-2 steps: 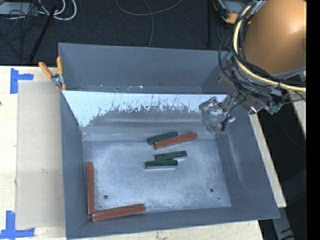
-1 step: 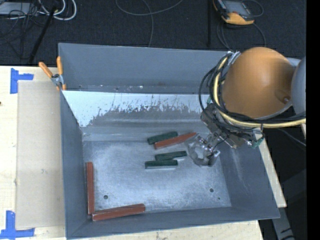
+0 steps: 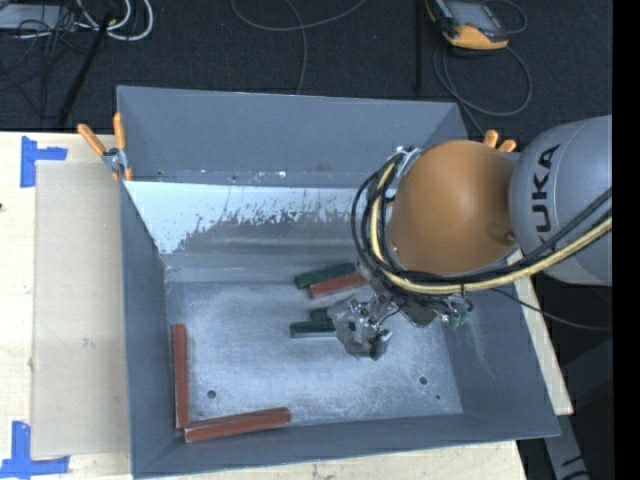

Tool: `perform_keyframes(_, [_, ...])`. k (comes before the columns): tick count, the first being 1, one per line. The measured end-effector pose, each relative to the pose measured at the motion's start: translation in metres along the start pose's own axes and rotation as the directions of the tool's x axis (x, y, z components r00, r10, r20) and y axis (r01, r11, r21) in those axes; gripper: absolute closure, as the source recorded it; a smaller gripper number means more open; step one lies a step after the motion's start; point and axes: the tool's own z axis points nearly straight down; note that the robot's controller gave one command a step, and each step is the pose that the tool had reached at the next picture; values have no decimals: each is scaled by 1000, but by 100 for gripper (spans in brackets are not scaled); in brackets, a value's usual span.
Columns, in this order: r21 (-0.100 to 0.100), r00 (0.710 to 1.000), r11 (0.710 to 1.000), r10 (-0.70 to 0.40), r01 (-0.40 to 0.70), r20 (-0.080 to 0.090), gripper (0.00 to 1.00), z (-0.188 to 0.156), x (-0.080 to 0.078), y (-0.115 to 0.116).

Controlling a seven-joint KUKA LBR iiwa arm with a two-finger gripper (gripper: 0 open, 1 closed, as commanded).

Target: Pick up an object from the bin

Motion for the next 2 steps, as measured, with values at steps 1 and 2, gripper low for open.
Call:
perform_keyframes(1, [6, 1000, 1000, 4, -4, 5, 0, -4, 0, -3])
perform_keyframes(2, [6, 988, 988, -152, 152, 5, 0, 111, -82, -39])
